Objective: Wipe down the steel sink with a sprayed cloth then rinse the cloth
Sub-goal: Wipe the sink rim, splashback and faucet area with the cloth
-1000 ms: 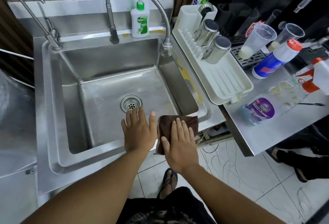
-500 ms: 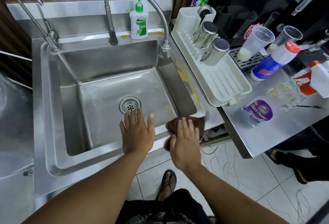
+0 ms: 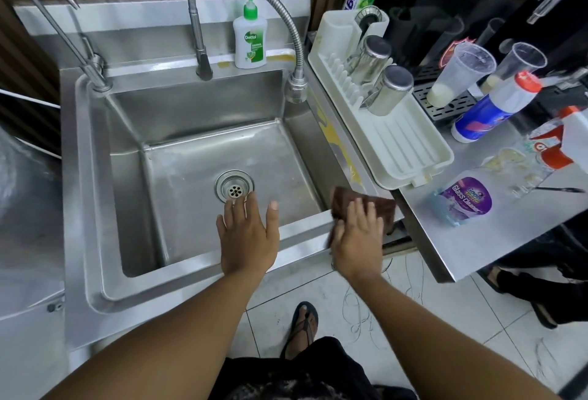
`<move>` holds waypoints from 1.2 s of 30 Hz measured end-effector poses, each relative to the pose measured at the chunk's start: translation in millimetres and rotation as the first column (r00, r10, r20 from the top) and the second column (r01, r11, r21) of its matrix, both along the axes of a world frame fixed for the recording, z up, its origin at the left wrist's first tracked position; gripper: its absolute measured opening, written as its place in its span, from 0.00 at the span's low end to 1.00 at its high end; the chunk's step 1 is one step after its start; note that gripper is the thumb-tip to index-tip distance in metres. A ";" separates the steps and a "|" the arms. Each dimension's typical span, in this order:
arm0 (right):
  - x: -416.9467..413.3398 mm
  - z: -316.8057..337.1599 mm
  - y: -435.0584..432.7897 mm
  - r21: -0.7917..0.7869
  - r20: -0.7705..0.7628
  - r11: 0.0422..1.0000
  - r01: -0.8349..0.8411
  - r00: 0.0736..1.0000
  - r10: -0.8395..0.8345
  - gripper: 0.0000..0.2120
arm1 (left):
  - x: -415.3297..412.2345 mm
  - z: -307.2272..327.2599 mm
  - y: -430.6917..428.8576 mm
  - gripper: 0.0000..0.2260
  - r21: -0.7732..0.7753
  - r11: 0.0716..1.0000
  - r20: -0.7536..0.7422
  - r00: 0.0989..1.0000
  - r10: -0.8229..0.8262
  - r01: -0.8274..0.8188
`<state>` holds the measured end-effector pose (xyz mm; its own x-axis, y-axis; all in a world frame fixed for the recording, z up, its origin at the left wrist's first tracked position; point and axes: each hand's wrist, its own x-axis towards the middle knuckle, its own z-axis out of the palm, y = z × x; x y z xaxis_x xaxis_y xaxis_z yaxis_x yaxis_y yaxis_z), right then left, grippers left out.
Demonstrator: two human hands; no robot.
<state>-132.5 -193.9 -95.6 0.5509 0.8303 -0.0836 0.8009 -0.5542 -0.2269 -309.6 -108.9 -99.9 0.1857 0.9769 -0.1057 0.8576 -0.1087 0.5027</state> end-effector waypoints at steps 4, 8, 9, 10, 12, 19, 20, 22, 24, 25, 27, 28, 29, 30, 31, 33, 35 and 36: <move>-44.3 -0.4 -16.6 0.031 -0.023 0.934 -0.355 0.934 0.356 0.27 | 0.1 -1.8 0.8 0.38 0.006 1.000 0.000 1.000 -0.001 0.001; -2.6 -0.7 -24.0 -0.025 -0.012 0.883 -0.469 0.883 0.468 0.27 | -0.1 -2.0 1.2 0.38 0.012 1.000 -0.010 1.000 -0.005 0.005; 15.9 -0.3 -23.0 -0.024 -0.011 0.920 -0.390 0.921 0.390 0.27 | -0.2 -2.0 1.5 0.38 0.009 1.000 -0.010 1.000 -0.005 0.005; 35.4 0.4 -21.7 -0.027 -0.011 0.958 -0.285 0.959 0.284 0.27 | -0.2 -2.0 1.0 0.38 0.003 1.000 -0.009 1.000 -0.007 0.007; 64.3 2.6 -17.2 -0.046 -0.004 0.994 -0.098 0.995 0.098 0.28 | 0.0 -2.1 0.4 0.38 0.002 1.000 -0.014 1.000 -0.008 0.008; -16.2 -2.9 -16.1 0.071 -0.004 0.994 -0.085 0.996 0.085 0.29 | 0.0 -0.8 0.2 0.39 -0.006 1.000 -0.012 1.000 0.001 -0.001; -33.0 -3.2 -20.8 0.089 0.002 0.980 -0.178 0.984 0.178 0.27 | 0.2 -0.6 0.4 0.39 -0.008 1.000 -0.011 1.000 0.004 -0.004; -55.0 -3.8 -30.0 0.102 -0.004 0.929 -0.355 0.934 0.357 0.25 | 0.6 -1.0 0.8 0.40 -0.003 1.000 -0.016 1.000 0.004 -0.004; -55.6 -1.8 -34.9 0.089 -0.007 0.872 -0.482 0.875 0.485 0.24 | 0.9 -1.2 0.9 0.39 0.008 1.000 -0.024 1.000 -0.003 0.003; -47.9 -0.3 -34.7 0.074 -0.002 0.850 -0.521 0.852 0.523 0.24 | 0.9 -1.3 1.0 0.39 0.010 1.000 -0.023 1.000 -0.004 0.004; -21.6 0.5 -33.1 0.037 -0.001 0.874 -0.484 0.875 0.485 0.25 | 0.7 -1.2 0.9 0.38 0.007 1.000 -0.017 1.000 0.000 0.000; -2.0 -0.7 -31.2 0.032 -0.003 0.917 -0.397 0.918 0.397 0.26 | 0.8 -0.9 0.8 0.37 0.005 1.000 -0.015 1.000 -0.001 0.001; 19.9 -0.4 -28.2 0.029 -0.007 0.959 -0.283 0.959 0.283 0.27 | 0.8 -0.5 0.4 0.37 0.004 1.000 -0.016 1.000 -0.002 0.002; 40.8 1.3 -24.6 0.019 -0.006 0.985 -0.171 0.985 0.172 0.29 | 0.9 -0.3 0.1 0.36 0.004 1.000 -0.020 1.000 -0.004 0.004; 56.8 3.2 -21.1 0.001 0.003 0.996 -0.085 0.996 0.085 0.31 | 0.7 -0.5 -0.1 0.36 0.004 1.000 -0.027 1.000 -0.006 0.006; 64.1 7.0 -11.9 -0.042 0.018 0.999 0.005 1.000 -0.004 0.34 | 0.0 -1.3 0.3 0.37 0.001 1.000 -0.037 0.999 -0.008 0.008; 41.9 7.8 -3.1 -0.037 0.018 0.999 0.021 1.000 -0.020 0.33 | 0.6 -1.7 0.6 0.37 -0.002 1.000 -0.040 0.999 -0.007 0.007; 24.8 6.8 -1.5 -0.013 0.011 1.000 -0.017 1.000 0.017 0.33 | 1.0 -1.5 0.6 0.37 -0.001 1.000 -0.041 0.999 -0.006 0.006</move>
<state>-107.7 -195.4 -88.8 0.5377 0.8385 -0.0881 0.8126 -0.5433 -0.2111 -308.6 -108.4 -101.4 0.1872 0.9757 -0.1142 0.8769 -0.1135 0.4672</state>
